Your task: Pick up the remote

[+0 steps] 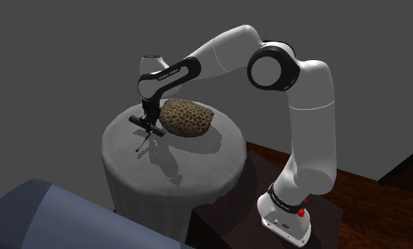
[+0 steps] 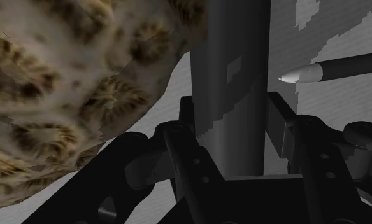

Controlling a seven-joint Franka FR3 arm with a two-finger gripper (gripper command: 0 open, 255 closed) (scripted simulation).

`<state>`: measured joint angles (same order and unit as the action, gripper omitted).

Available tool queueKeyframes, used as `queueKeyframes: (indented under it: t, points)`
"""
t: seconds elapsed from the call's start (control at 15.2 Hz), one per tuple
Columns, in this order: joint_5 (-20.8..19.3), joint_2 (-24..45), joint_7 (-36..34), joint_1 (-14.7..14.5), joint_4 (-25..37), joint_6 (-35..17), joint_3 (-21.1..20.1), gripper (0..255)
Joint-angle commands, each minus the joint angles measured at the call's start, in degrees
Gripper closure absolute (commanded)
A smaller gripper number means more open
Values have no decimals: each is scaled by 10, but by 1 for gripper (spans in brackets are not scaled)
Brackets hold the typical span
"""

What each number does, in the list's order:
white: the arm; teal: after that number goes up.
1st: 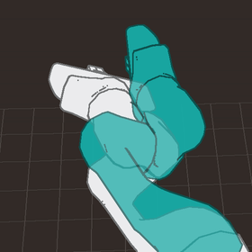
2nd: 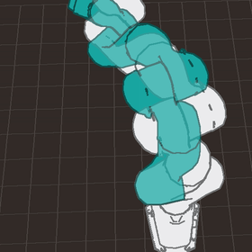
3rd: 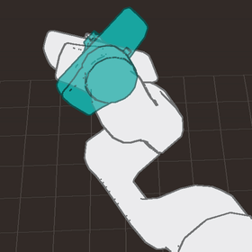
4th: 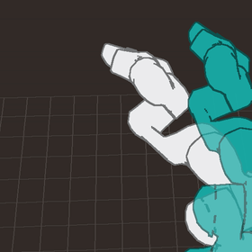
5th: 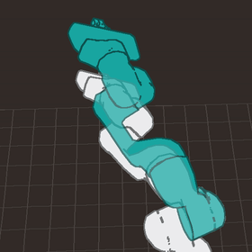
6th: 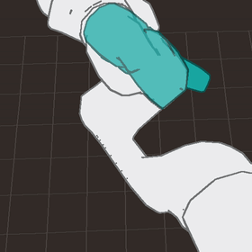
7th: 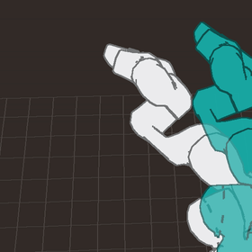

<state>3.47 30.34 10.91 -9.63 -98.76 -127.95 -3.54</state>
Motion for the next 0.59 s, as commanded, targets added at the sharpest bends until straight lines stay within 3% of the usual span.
queueKeyframes:
  t: [0.0,0.53]
  points:
    - [0,1,0,0,-1,0,0,255]
    - [-1,-26,-5,-1,15,43,-1,255]
